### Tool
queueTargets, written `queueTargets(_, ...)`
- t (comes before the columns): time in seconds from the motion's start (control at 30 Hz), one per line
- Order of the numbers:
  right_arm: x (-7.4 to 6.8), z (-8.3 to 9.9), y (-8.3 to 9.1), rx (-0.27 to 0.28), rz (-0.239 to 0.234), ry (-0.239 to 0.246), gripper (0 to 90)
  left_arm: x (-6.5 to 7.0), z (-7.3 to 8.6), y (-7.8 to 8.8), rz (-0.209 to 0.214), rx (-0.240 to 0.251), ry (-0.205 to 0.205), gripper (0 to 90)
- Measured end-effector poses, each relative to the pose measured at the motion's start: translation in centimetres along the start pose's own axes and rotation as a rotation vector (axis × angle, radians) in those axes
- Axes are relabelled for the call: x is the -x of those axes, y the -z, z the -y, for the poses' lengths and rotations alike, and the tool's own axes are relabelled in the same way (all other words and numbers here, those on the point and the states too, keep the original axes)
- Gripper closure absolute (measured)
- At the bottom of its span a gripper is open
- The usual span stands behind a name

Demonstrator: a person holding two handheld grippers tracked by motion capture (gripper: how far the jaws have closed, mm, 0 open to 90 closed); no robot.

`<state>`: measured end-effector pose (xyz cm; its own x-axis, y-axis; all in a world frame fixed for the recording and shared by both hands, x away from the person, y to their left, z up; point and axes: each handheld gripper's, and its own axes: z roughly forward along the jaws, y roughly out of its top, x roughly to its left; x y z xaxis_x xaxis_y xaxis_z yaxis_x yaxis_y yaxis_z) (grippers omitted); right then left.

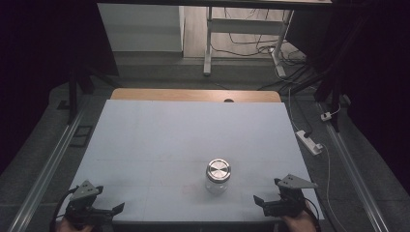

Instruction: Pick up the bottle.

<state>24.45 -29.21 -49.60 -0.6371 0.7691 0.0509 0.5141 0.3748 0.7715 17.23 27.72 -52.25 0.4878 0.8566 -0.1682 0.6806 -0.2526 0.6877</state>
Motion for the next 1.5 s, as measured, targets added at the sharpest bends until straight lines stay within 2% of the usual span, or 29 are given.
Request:
queueTargets(0.2, -0.2, -0.1, 0.0, 0.005, 0.005, 0.014, 0.0, 0.0, 0.0, -0.1, -0.003, -0.006, 0.004, 0.0)
queueTargets(0.33, -0.2, -0.3, 0.3, 0.034, -0.003, 0.009, 0.0, 0.0, 0.0, -0.1, -0.002, -0.006, 0.006, 0.0)
queueTargets(0.53, -0.4, -0.4, 0.1, 0.033, -0.021, 0.019, 0.0, -0.1, 0.0, -0.1, -0.002, -0.006, 0.007, 0.0)
queueTargets(1.0, -1.2, -1.0, -0.5, 0.050, -0.054, 0.066, 0.0, -0.1, 0.0, -0.1, -0.001, -0.005, 0.010, 0.0)
queueTargets(1.5, -2.2, -1.7, -2.1, 0.059, -0.140, 0.079, 0.0, -0.1, 0.0, 0.0, 0.000, -0.004, 0.012, 0.1)
